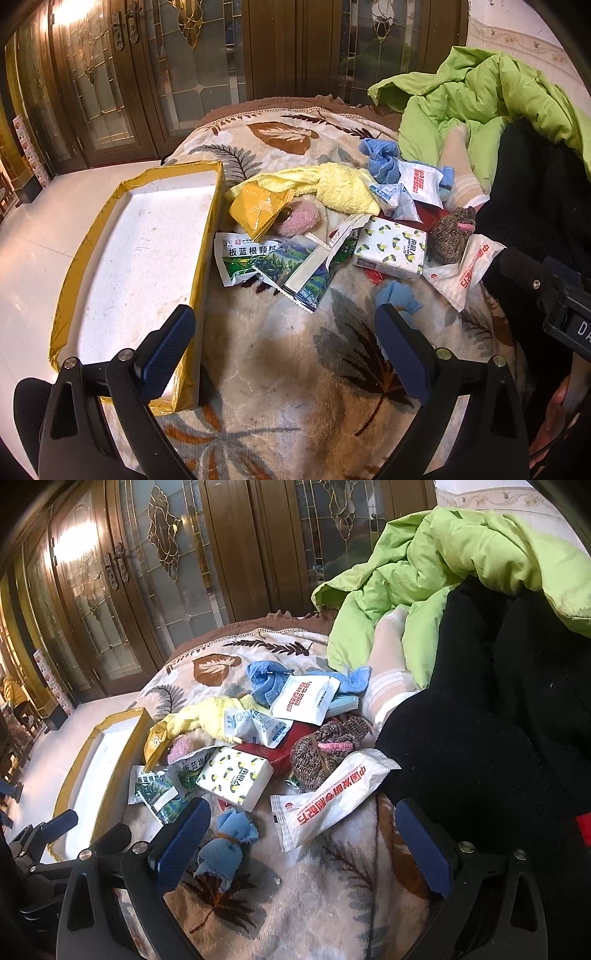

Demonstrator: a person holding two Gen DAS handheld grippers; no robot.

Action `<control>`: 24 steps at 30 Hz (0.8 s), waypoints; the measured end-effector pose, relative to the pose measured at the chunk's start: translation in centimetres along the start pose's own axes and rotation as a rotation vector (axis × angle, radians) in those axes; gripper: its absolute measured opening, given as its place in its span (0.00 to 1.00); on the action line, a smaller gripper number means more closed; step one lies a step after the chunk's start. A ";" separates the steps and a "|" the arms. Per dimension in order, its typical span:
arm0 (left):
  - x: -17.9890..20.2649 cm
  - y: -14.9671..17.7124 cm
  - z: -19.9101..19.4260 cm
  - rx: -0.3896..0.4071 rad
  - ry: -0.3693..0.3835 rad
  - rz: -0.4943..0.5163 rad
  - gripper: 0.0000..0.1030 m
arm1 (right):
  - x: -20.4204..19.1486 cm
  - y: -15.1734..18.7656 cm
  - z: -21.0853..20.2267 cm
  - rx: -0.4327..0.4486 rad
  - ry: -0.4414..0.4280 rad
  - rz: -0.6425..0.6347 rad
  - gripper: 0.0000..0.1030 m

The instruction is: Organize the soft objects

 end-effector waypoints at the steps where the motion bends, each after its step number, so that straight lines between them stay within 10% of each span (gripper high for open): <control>1: 0.0 0.0 0.0 -0.002 0.001 0.000 0.95 | 0.1 0.0 0.1 -0.003 0.000 0.002 0.98; 24: 1.4 0.3 1.2 -0.040 0.057 0.041 0.95 | 2.5 -0.8 0.2 0.005 0.004 0.052 0.98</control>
Point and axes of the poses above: each gripper's, at about its wrist camera, not at the fingertips, and z roughly the way its jaws point, x to its right, y to its underside, the point moved 8 cm from there along z, roughly the way its jaws point
